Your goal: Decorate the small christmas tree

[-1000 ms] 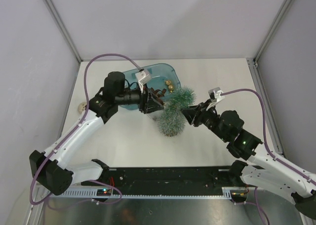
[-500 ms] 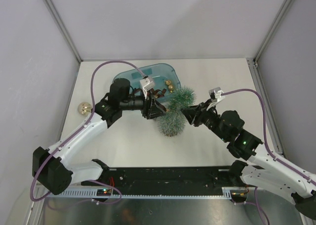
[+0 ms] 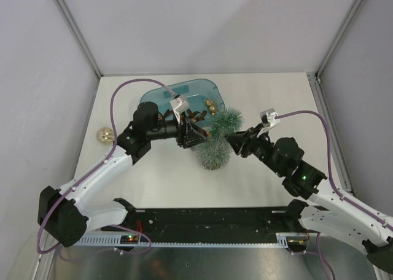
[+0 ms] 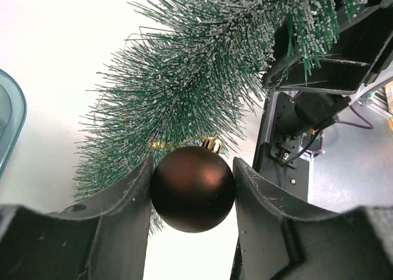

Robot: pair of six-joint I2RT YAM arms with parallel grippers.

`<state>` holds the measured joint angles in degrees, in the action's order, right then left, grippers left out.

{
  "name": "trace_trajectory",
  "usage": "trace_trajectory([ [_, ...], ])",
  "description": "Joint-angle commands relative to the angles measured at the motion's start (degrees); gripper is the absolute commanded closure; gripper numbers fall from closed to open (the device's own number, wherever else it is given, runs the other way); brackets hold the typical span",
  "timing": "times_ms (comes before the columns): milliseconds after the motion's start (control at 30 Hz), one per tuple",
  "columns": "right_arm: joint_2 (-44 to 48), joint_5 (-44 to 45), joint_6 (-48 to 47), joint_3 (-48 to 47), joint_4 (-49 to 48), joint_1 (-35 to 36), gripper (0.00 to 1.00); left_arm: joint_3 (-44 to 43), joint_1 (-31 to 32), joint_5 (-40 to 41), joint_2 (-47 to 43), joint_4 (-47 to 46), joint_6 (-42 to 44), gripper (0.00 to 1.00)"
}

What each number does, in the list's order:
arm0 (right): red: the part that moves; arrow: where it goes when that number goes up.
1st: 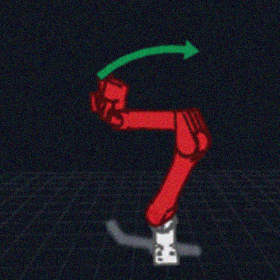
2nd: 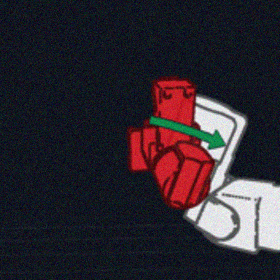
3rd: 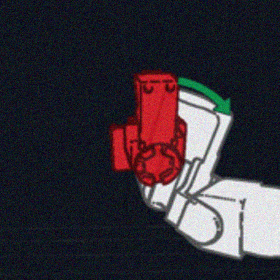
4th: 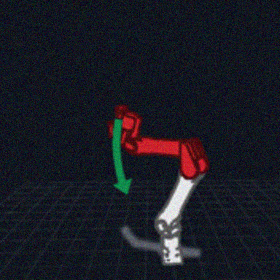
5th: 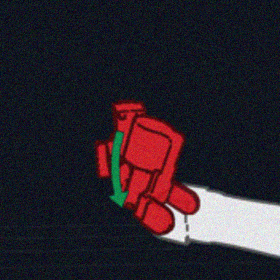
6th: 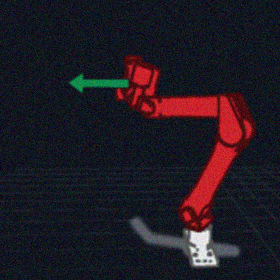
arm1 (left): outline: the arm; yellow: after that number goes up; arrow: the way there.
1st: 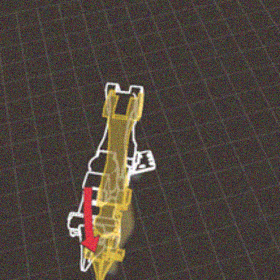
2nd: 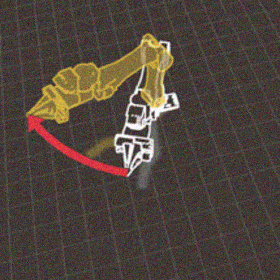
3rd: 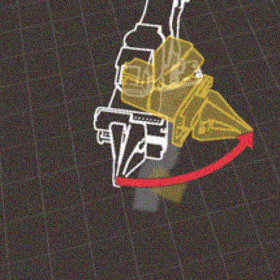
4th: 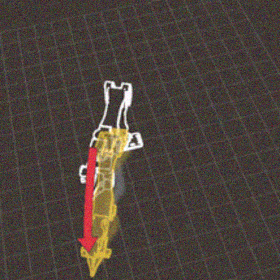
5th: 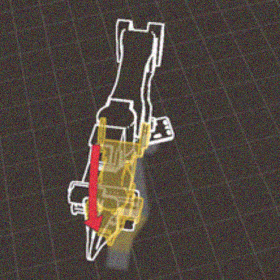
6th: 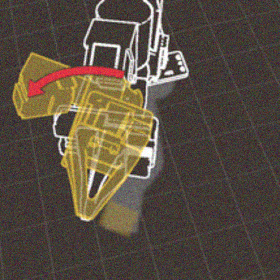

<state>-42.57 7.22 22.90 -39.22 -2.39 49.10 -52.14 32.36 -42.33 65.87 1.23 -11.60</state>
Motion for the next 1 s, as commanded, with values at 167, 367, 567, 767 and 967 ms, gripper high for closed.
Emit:
trace_trajectory([
  [167,0.7,0.7,0.2,0.1,-1.1,-0.1,0.66,1.2,-2.6,-4.6,-4.3,-5.1,-2.2,0.71],
  [367,0.5,0.3,0.2,0.1,-1.4,0.0,0.66,-2.7,-3.7,-7.6,-4.7,5.8,5.2,0.75],
  [567,1.0,0.8,0.3,0.1,-1.0,0.2,0.66,-6.8,-1.0,-8.0,-1.6,16.5,17.5,0.75],
  [767,1.7,1.2,0.2,0.1,-0.5,0.3,0.66,-9.0,0.4,-6.0,0.4,17.5,22.0,0.75],
  [967,1.4,1.0,0.0,0.1,-0.8,0.3,0.66,-10.0,0.5,-2.1,-0.1,17.6,23.6,0.75],
])
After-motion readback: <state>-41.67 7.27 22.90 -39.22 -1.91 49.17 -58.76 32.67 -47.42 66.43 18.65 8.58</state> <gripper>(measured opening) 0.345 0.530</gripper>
